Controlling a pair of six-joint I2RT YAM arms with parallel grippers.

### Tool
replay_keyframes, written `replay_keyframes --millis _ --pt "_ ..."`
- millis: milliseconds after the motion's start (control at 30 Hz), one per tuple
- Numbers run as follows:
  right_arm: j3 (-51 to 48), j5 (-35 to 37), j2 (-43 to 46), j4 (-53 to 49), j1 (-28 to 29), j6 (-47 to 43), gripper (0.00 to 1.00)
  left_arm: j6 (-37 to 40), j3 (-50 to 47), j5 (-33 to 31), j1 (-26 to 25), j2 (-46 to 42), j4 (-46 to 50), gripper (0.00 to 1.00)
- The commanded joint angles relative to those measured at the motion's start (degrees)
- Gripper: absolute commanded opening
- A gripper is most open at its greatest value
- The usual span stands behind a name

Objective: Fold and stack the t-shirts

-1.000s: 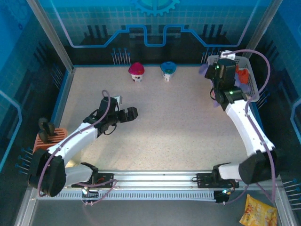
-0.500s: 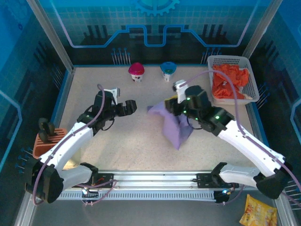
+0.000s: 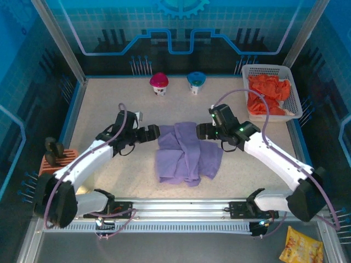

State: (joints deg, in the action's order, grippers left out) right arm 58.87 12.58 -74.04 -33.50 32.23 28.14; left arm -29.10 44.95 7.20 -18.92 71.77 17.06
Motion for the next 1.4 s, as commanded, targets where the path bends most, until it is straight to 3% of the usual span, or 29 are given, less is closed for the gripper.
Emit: replay_keyframes --millis 0,67,133,400,533,600,667,800,933,1100,1233,1367 --pt "-4.28 -3.00 -3.62 -0.78 -1.35 3.36 0.89 -2.50 0.61 4.96 0.00 4.98 0.27 0.87" --pt "-6.39 -4.48 -5.81 -0.45 -1.77 4.72 0.89 -3.88 1.05 7.60 -1.12 7.56 -1.72 0.76" --pt "-8.15 -5.05 -7.00 0.70 -1.80 6.38 0.87 -4.06 1.44 7.54 -3.37 8.67 -3.09 0.73" --pt "-14.50 -8.25 -11.25 6.61 -3.39 11.82 0.66 -1.88 6.97 6.58 -8.64 12.85 -0.73 0.75" --pt "-13.67 -7.10 -13.04 6.16 -3.64 12.55 0.38 -1.05 11.60 5.91 -10.32 17.44 0.64 0.78" --pt "-13.78 -6.26 -11.55 6.04 -4.50 13.02 0.16 -1.35 13.51 5.85 -11.71 20.14 -0.12 0.77" --pt "-14.12 -5.80 -8.61 5.66 -6.02 13.42 0.00 -1.72 16.77 6.47 -12.98 24.11 0.48 0.74" --pt "-15.49 -5.39 -1.95 6.06 -8.66 13.20 0.00 -2.66 21.37 5.39 -15.30 29.93 0.20 0.71" --pt "-16.26 -4.73 1.97 5.68 -9.83 12.64 0.00 -3.82 26.69 5.48 -16.36 35.80 -0.14 0.57" --pt "-15.61 -2.69 7.42 5.49 -10.51 11.79 0.00 -3.47 33.02 2.00 -16.52 40.18 0.80 0.17" --pt "-14.40 -0.52 12.64 4.68 -11.36 10.16 0.00 0.37 40.09 -1.87 -15.72 39.51 4.36 0.02" --pt "-13.11 1.54 17.29 4.93 -13.33 8.99 0.00 2.23 44.66 0.08 -12.69 36.03 8.05 0.00"
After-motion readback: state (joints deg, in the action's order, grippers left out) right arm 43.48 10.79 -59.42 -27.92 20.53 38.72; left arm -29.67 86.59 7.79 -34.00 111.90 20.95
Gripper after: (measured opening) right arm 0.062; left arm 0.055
